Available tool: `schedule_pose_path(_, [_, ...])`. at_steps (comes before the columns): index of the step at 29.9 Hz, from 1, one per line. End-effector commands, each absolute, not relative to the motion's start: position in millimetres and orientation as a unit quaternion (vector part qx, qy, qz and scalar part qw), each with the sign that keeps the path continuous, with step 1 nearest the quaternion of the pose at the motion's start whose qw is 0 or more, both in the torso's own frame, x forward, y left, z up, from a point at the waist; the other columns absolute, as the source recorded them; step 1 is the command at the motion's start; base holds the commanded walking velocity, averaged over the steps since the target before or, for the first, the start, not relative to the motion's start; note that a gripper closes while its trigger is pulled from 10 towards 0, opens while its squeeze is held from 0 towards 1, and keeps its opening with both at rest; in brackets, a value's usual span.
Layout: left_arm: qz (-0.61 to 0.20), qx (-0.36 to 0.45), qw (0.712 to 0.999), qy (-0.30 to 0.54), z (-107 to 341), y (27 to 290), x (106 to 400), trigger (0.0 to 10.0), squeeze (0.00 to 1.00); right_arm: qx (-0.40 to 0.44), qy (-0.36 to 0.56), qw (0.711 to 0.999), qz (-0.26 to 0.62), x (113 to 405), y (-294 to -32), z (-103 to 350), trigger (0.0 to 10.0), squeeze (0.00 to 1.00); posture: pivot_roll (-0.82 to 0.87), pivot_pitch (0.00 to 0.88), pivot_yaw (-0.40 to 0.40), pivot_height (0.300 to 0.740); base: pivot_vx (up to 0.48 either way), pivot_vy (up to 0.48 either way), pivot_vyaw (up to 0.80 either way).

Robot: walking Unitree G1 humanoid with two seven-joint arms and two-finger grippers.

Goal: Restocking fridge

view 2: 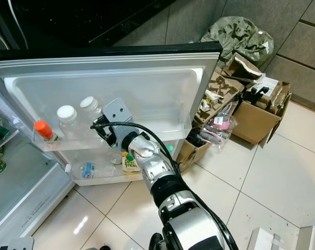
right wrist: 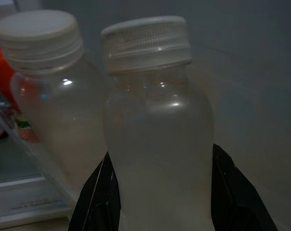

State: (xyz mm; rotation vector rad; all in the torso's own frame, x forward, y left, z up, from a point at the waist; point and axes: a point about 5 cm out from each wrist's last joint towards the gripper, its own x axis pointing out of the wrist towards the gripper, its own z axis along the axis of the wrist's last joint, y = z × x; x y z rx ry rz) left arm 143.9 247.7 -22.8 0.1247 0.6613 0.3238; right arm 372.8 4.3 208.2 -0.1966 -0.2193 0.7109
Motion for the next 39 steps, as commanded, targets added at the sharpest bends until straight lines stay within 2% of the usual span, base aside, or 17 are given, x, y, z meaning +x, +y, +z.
schedule_pose_path(1, [0.16,0.07,0.92,0.351,-31,253,129,10.0,0.0,-0.042,-0.02,0.928,0.369,349,30,161,10.0,0.0,0.03,0.341,-0.033,0.71,0.0,0.0,0.0])
schedule_pose_path(8, [0.158,0.07,0.92,0.351,-31,252,129,10.0,0.0,-0.007,0.018,0.946,0.323,345,2,147,10.0,0.0,0.02,0.338,-0.031,0.71,0.0,0.0,0.0])
schedule_pose_path(13, [0.155,0.071,0.921,0.35,-31,251,132,10.0,0.0,0.065,0.005,0.941,0.333,342,7,153,10.0,0.04,0.02,0.334,-0.025,0.71,0.0,0.0,0.0])
schedule_pose_path(14, [0.154,0.071,0.921,0.35,-31,251,133,10.0,0.0,0.096,-0.003,0.936,0.338,341,9,158,10.0,0.08,0.03,0.332,-0.023,0.71,0.0,0.0,0.0])
schedule_pose_path(16, [0.154,0.072,0.922,0.349,-31,251,134,10.0,0.0,0.135,-0.031,0.926,0.351,339,14,169,10.0,0.05,0.03,0.332,-0.02,0.71,0.0,0.0,0.0])
schedule_pose_path(17, [0.155,0.071,0.922,0.348,-30,252,134,10.0,0.0,0.143,-0.043,0.923,0.355,339,17,174,10.0,0.0,0.04,0.331,-0.017,0.71,0.0,0.0,0.0])
schedule_pose_path(27, [0.157,0.072,0.921,0.348,-29,253,134,10.0,0.0,0.104,-0.08,0.916,0.38,326,36,188,10.0,0.0,0.04,0.33,-0.01,0.71,0.0,0.0,0.0])
schedule_pose_path(33, [0.157,0.071,0.922,0.347,-29,252,135,10.0,0.0,0.013,-0.1,0.899,0.426,311,62,182,10.0,0.0,0.04,0.33,-0.014,0.71,0.0,0.0,0.0])
schedule_pose_path(34, [0.158,0.071,0.922,0.347,-29,252,135,10.0,0.0,0.0,-0.099,0.897,0.43,310,64,180,10.0,0.05,0.05,0.329,-0.016,0.71,0.0,0.0,0.0])
schedule_pose_path(35, [0.158,0.071,0.922,0.347,-29,252,135,10.0,0.0,-0.009,-0.096,0.896,0.434,310,65,177,10.0,0.27,0.05,0.33,-0.017,0.71,0.0,0.0,0.0])
schedule_pose_path(36, [0.158,0.071,0.922,0.347,-29,252,135,10.0,0.0,-0.009,-0.096,0.896,0.434,310,65,177,10.0,0.27,0.05,0.33,-0.017,0.71,0.0,0.0,0.0])
schedule_pose_path(37, [0.159,0.07,0.922,0.346,-29,252,135,10.0,0.0,-0.02,-0.092,0.894,0.437,309,65,174,10.0,1.0,0.05,0.33,-0.018,0.71,0.0,0.0,0.0])
schedule_pose_path(39, [0.161,0.07,0.922,0.346,-29,252,134,10.0,0.0,-0.029,-0.087,0.894,0.439,308,63,169,10.0,1.0,0.05,0.33,-0.018,0.71,0.0,0.0,0.0])
